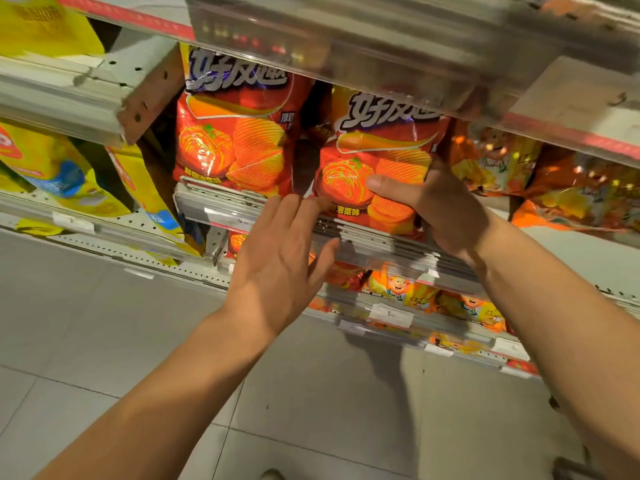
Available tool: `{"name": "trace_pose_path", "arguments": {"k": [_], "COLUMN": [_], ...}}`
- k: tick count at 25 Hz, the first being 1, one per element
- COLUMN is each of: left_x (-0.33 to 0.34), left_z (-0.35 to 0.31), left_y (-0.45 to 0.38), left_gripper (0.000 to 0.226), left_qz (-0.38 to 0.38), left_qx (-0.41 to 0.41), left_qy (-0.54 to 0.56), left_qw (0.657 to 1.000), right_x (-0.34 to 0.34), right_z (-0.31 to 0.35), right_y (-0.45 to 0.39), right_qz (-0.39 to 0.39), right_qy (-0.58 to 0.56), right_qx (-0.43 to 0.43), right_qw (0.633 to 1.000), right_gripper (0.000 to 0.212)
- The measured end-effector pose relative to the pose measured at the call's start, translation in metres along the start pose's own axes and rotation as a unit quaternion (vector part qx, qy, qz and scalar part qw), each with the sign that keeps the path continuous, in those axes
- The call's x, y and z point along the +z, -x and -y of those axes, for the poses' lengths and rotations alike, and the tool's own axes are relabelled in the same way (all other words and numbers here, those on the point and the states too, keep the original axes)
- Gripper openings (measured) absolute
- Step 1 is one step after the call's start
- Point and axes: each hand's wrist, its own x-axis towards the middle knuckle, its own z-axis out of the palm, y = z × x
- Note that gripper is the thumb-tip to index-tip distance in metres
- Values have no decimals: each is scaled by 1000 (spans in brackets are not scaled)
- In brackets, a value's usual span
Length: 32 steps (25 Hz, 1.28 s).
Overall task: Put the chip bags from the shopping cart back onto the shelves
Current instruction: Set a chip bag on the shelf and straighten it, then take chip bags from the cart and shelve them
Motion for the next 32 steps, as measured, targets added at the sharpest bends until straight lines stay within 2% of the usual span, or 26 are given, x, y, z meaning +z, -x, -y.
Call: {"name": "trace_pose_path", "arguments": {"k": [2,3,5,6,9,10,14,17,21,24,27,29,32], "left_x": [-3,-5,-9,-9,1,4,3,1,6,10,16,29,57], "left_z": [5,12,31,37,38,36,26,-16,-123,-242,-374,-475,-610], "left_y": [2,3,-2,-5,-12,-13,-14,3,16,26,41,47,44], "left_gripper": [42,46,57,65,87,92,97,90,80,75,67,68,69], "left_qz": [-18,-50,-107,-97,13,27,0,-33,101,195,244,270,305], "left_qx": [-20,-35,-64,-80,-106,-107,-122,-94,-15,35,91,159,288], "left_qy": [73,91,49,26,-32,-44,-15,7,30,87,139,161,157], "left_qw": [997,994,991,992,994,993,992,995,994,976,955,936,894], "right_x": [-3,-5,-7,-8,-4,-3,-5,-25,-91,-168,-257,-325,-407], "right_z": [-3,-4,-6,-7,-8,-7,-6,-15,-29,-28,-25,-23,-27], "right_y": [0,0,1,2,2,2,22,67,160,255,367,454,562], "right_qz": [-6,-15,-31,-34,-66,-86,-154,-232,-204,-209,-216,-236,-323], "right_qy": [-25,-45,-62,-61,-47,-30,49,93,129,151,164,193,180], "right_qx": [18,28,34,32,25,16,-6,-69,-59,-36,20,66,124], "right_qw": [999,998,997,997,996,996,987,966,969,965,962,950,921], "right_gripper": [47,48,51,52,56,56,52,57,78,69,59,60,59]}}
